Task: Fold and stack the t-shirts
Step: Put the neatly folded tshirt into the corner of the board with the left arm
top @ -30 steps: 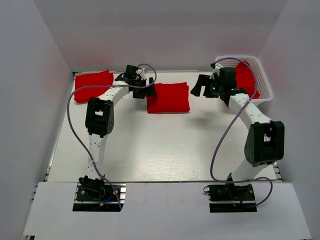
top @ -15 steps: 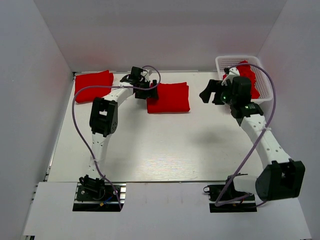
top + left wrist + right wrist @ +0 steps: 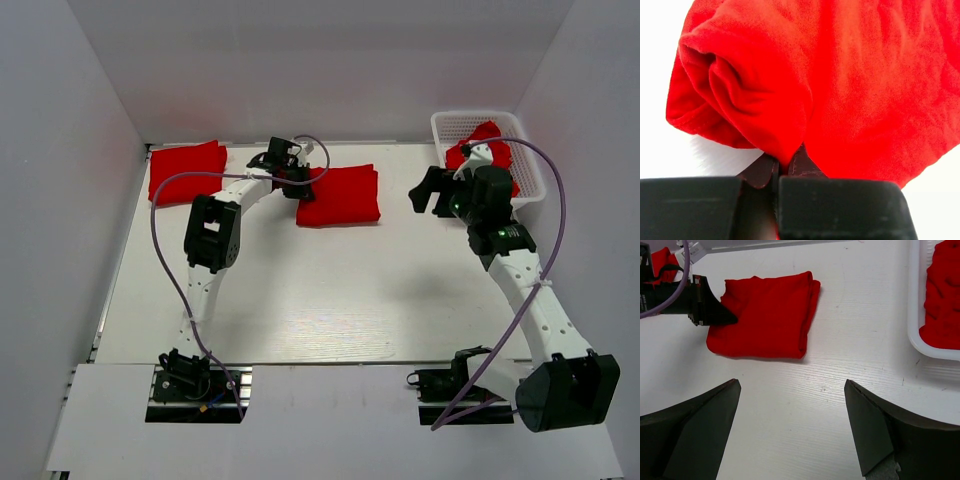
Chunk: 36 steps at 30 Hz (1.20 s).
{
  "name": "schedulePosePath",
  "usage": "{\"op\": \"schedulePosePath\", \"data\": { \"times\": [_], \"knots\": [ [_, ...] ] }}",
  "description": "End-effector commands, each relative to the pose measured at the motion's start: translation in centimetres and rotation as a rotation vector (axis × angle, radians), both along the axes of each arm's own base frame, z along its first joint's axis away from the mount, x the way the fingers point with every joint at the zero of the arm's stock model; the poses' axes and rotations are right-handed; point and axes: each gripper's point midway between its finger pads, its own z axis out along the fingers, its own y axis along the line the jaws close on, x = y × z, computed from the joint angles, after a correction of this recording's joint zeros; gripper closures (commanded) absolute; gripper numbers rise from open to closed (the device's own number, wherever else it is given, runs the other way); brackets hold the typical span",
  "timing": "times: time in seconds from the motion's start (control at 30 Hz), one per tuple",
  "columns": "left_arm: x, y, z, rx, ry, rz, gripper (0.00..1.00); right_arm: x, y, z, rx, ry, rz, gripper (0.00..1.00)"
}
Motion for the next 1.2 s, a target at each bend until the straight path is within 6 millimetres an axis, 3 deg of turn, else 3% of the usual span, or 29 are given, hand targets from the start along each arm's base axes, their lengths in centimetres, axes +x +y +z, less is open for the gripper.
{"op": "schedulePosePath", "data": {
  "times": [0.0,0.07,0.27,0.3,0.37,0.47,0.57,0.6,0.83,1.03,1.1,1.17],
  "knots": [
    [0.8,1.3,3.7,0.020,-0.103,-0.020,1.00,-0.1,-1.0,2.6,-0.023,-0.106,-0.034,0.10],
    [1.6,3.0,6.1,0.058,-0.175,-0.002,1.00,-0.3,-1.3,2.9,-0.032,-0.124,-0.040,0.10],
    [2.2,5.2,12.1,0.148,-0.348,-0.029,1.00,-0.6,-1.3,2.9,-0.043,-0.148,-0.039,0.10],
    [2.5,6.1,14.0,0.157,-0.384,-0.017,1.00,-0.6,-1.6,3.0,-0.044,-0.149,-0.047,0.10],
    [2.6,7.6,15.5,0.194,-0.410,-0.033,1.00,-0.6,-1.6,2.8,-0.048,-0.144,-0.051,0.10],
    [2.5,8.9,17.1,0.251,-0.438,-0.066,1.00,-0.5,-2.1,2.9,-0.045,-0.147,-0.084,0.10],
    [2.8,11.2,18.5,0.305,-0.459,-0.070,1.00,-0.4,-2.1,2.8,-0.050,-0.152,-0.084,0.10],
    [3.2,12.8,18.4,0.330,-0.463,-0.050,1.00,-0.4,-2.1,2.6,-0.049,-0.148,-0.082,0.10],
    [3.5,17.1,22.9,0.423,-0.585,-0.111,1.00,-0.4,-2.1,2.2,-0.039,-0.137,-0.089,0.10],
    [4.2,21.3,24.8,0.483,-0.624,-0.106,1.00,-0.6,-1.8,1.9,-0.029,-0.140,-0.078,0.10],
    [4.4,21.9,24.7,0.494,-0.627,-0.105,1.00,-0.5,-1.8,2.2,-0.026,-0.147,-0.077,0.10],
    [4.6,23.9,24.7,0.505,-0.618,-0.072,1.00,-0.5,-1.6,2.1,-0.023,-0.146,-0.070,0.10]
  ]
}}
